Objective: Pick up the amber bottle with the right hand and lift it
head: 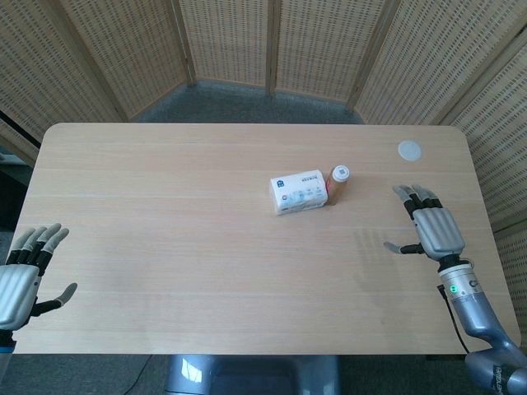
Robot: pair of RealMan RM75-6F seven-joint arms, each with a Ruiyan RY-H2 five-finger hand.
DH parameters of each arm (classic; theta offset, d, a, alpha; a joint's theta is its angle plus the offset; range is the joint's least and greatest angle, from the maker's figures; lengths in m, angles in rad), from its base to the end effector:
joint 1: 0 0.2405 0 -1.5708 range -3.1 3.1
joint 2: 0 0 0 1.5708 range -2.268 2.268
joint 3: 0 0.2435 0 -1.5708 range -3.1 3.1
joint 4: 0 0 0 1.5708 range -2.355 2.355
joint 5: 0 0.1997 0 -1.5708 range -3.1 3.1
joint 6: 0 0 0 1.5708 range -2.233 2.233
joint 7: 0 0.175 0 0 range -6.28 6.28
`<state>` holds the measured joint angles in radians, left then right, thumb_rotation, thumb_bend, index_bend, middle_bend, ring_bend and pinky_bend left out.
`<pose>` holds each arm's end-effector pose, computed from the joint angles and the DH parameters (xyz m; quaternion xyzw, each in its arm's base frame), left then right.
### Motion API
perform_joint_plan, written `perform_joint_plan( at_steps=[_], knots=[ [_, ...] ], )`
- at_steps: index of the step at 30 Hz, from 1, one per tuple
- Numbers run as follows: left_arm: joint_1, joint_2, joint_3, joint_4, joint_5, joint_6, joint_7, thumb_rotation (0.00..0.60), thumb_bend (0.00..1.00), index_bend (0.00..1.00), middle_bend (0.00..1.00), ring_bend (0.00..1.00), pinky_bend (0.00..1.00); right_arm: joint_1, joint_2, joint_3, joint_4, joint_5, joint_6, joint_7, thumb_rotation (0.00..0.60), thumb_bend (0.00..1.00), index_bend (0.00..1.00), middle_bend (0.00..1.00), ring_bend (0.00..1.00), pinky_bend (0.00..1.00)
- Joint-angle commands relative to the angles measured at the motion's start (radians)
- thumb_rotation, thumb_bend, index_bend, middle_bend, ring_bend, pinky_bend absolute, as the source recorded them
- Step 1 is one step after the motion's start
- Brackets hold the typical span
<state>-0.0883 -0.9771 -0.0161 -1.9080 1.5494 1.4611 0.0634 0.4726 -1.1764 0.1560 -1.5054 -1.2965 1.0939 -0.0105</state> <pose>-0.2427 0.1994 0.1683 -0.6082 -0.4168 -0.4086 0.5380 -0.2484 -0.3413 0.1264 0.6611 -0.3892 0.3745 0.5208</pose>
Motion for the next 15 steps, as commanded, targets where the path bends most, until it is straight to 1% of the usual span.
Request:
perform_joint_plan(
  at_steps=[1,5,10,13,15],
  knots=[
    [-0.006,-0.005,-0.002,0.007,-0.009,-0.01,-0.003,0.6,0.32,0.1,0.0,0.0,0.0,-0.001,-0.002,0.001,-0.003,0.007,-0.003,-0.005,0.457,0.1,0.0,0.0,0.0,0.0],
    [-0.01,-0.008,-0.006,0.012,-0.015,-0.013,-0.009,0.6,0.32,0.1,0.0,0.0,0.0,-0.002,-0.004,0.003,-0.009,0.008,-0.002,0.003,0.459,0.1,0.0,0.0,0.0,0.0],
    [-0.013,-0.004,-0.009,0.009,-0.015,-0.012,-0.007,0.6,0.32,0.1,0.0,0.0,0.0,0.003,-0.01,0.017,-0.012,-0.002,0.001,0.052,0.458,0.1,0.0,0.0,0.0,0.0],
    [-0.02,-0.004,-0.012,0.005,-0.015,-0.018,-0.003,0.6,0.32,0.1,0.0,0.0,0.0,0.025,-0.029,0.033,0.004,0.003,-0.025,0.092,0.457,0.1,0.0,0.0,0.0,0.0],
    [-0.025,-0.006,-0.013,0.003,-0.017,-0.023,0.0,0.6,0.32,0.1,0.0,0.0,0.0,0.051,-0.053,0.05,0.028,0.015,-0.062,0.134,0.46,0.1,0.0,0.0,0.0,0.0]
  ],
)
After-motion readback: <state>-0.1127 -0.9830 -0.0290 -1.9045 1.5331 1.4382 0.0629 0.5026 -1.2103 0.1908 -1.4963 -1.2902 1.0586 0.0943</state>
